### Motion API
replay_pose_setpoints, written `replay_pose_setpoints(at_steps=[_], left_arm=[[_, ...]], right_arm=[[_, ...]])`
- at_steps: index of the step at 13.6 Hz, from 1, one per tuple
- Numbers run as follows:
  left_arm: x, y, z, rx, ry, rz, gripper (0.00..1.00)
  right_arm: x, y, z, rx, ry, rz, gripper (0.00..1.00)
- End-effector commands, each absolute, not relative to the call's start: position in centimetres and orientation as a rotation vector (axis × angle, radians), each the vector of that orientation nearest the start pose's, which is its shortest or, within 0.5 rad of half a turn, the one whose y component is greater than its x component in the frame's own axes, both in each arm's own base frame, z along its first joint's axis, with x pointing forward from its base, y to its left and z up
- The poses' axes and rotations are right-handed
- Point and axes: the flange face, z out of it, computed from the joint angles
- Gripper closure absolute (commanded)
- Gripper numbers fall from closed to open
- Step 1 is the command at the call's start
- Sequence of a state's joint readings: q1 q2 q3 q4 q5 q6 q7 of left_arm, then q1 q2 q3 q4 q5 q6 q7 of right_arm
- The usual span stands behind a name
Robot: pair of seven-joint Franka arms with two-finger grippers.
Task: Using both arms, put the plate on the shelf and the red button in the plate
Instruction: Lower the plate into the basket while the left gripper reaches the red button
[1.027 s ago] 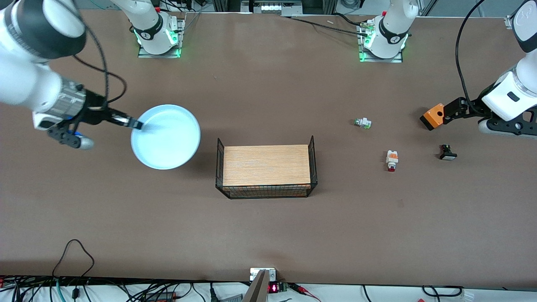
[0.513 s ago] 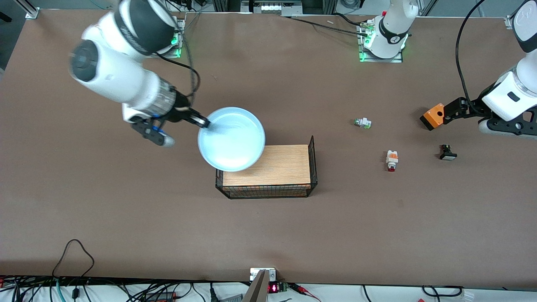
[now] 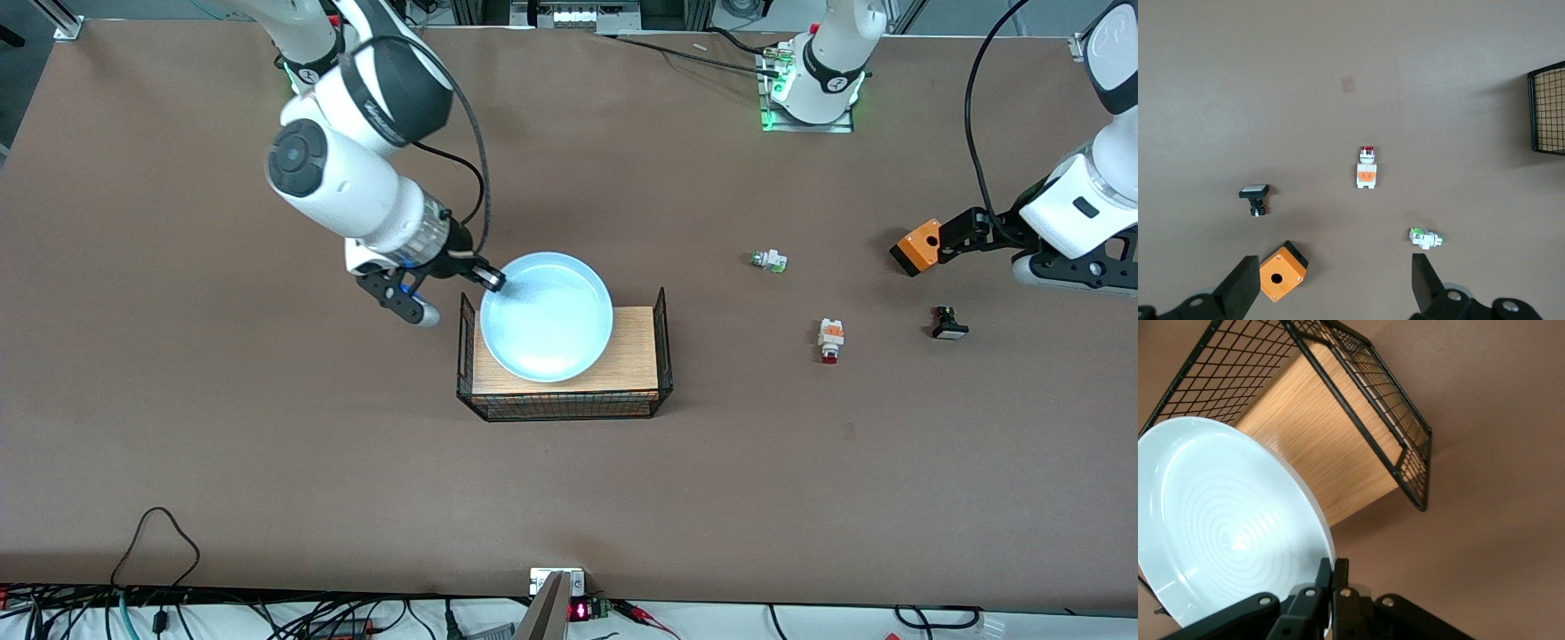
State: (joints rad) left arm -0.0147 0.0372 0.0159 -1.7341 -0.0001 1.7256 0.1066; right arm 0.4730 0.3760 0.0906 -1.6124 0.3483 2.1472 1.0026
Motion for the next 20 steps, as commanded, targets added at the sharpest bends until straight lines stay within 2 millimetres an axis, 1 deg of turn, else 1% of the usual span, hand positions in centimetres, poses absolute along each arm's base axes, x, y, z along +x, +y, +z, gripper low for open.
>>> replay_pose_setpoints(at_steps=[1, 3, 5, 7, 8, 9, 10, 11, 12, 13, 14, 16, 17, 18, 19, 20], left_arm=[[56.6, -0.3, 51.9, -3.141, 0.193, 0.288, 0.0], [57.0, -0.6, 48.6, -3.128, 0.214, 0.417, 0.0], [58.7, -0.7, 42.9, -3.111, 0.218, 0.534, 0.0], [60.1, -1.0, 38.0, -3.107, 0.227, 0.535, 0.0], [60.5, -1.2, 36.0, -3.107, 0.234, 0.523, 0.0], [60.8, -1.3, 34.1, -3.112, 0.237, 0.475, 0.0], [60.8, -1.5, 32.0, -3.117, 0.244, 0.42, 0.0], [60.4, -2.4, 30.3, -3.119, 0.268, 0.364, 0.0], [59.6, -3.9, 28.3, -3.116, 0.31, 0.309, 0.0], [58.8, -4.9, 26.5, -3.11, 0.358, 0.244, 0.0], [58.3, -5.1, 24.9, -3.096, 0.396, 0.181, 0.0], [57.7, -5.1, 22.2, -3.078, 0.443, 0.11, 0.0], [57.3, -5.1, 21.3, -3.069, 0.467, 0.093, 0.0], [56.8, -5.1, 20.6, -3.066, 0.474, 0.081, 0.0], [56.4, -5.0, 20.1, -3.067, 0.473, 0.072, 0.0], [56.2, -4.9, 19.4, -3.068, 0.471, 0.081, 0.0]], right_arm=[[58.3, 37.7, 41.3, -2.665, 0.865, 0.14, 1.0], [58.7, 38.0, 40.0, -2.66, 0.868, 0.123, 1.0], [58.9, 38.6, 39.1, -2.663, 0.85, 0.084, 1.0], [58.8, 38.8, 38.0, -2.669, 0.854, 0.087, 1.0], [58.7, 38.9, 37.7, -2.675, 0.852, 0.089, 1.0], [58.4, 39.2, 37.4, -2.683, 0.848, 0.097, 1.0], [58.1, 39.3, 37.2, -2.688, 0.851, 0.109, 1.0], [58.1, 39.1, 37.1, -2.692, 0.851, 0.112, 1.0], [58.0, 38.9, 36.8, -2.699, 0.851, 0.116, 1.0], [58.0, 38.9, 36.7, -2.7, 0.85, 0.117, 1.0], [58.0, 38.9, 36.5, -2.701, 0.853, 0.118, 1.0], [57.8, 38.6, 35.8, -2.712, 0.85, 0.126, 1.0], [57.8, 38.5, 35.6, -2.717, 0.847, 0.129, 0.97], [57.8, 38.4, 35.7, -2.708, 0.869, 0.134, 0.36], [57.9, 38.2, 36.1, -2.704, 0.868, 0.127, 0.0], [58.1, 37.8, 37.4, -2.695, 0.866, 0.108, 0.0]])
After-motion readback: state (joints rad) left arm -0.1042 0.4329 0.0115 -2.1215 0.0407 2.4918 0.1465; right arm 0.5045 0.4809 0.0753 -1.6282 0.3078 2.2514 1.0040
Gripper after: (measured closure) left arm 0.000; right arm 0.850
